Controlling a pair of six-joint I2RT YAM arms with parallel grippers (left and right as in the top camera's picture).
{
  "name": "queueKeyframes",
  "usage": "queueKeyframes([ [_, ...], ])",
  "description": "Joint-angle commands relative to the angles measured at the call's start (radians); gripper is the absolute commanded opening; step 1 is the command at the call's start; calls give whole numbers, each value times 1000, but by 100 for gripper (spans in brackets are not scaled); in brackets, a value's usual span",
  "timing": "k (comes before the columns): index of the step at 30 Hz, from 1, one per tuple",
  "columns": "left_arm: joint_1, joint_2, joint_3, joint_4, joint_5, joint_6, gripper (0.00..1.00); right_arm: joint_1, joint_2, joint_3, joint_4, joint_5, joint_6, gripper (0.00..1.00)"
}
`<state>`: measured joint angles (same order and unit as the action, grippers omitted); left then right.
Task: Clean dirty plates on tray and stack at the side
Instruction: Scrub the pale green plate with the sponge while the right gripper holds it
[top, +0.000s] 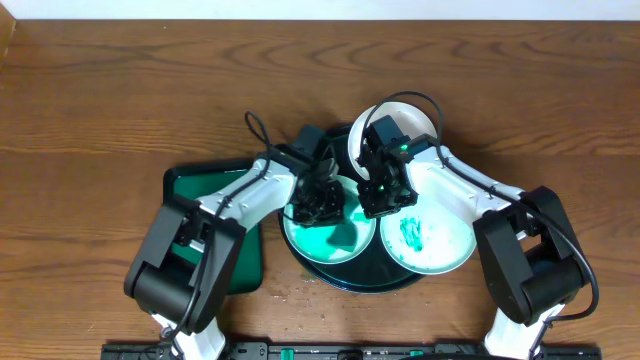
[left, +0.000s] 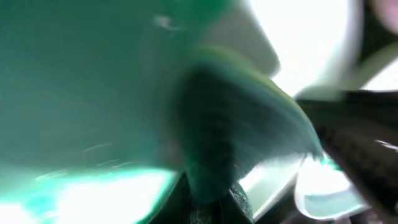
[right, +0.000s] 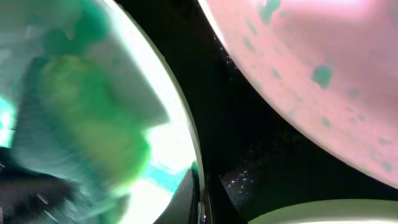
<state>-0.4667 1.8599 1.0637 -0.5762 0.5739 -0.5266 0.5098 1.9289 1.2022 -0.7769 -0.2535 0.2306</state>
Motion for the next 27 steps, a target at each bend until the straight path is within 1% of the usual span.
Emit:
queueKeyframes([
  [1, 66, 24, -13, -78, -329, -3, 7, 15, 23, -13, -21, -6, 0, 1],
  [3, 87, 24, -13, -113, -418, 14, 7, 15, 23, -13, -20, -6, 0, 1],
  [5, 100, 24, -13, -138, -473, 21, 7, 15, 23, -13, -20, -6, 0, 1],
  [10, 105, 24, -13, -153, -517, 20, 7, 15, 23, -13, -20, -6, 0, 1],
  [13, 103, 24, -13, -172, -634, -26, 7, 15, 23, -13, -21, -7, 0, 1],
  [18, 103, 24, -13, -147, -753, -35, 7, 15, 23, -13, -21, -7, 0, 1],
  [20, 103, 24, -13, -95, -758, -13, 8, 15, 23, -13, -21, -7, 0, 1],
  [22, 100, 24, -12, -42, -722, 28, 7, 15, 23, -13, -21, -9, 0, 1],
  [25, 93, 24, -11, 17, -594, 89, 7, 15, 23, -13, -25, -13, 0, 1],
  [27, 83, 24, -11, 35, -494, 105, 7, 15, 23, -13, -27, -13, 0, 1],
])
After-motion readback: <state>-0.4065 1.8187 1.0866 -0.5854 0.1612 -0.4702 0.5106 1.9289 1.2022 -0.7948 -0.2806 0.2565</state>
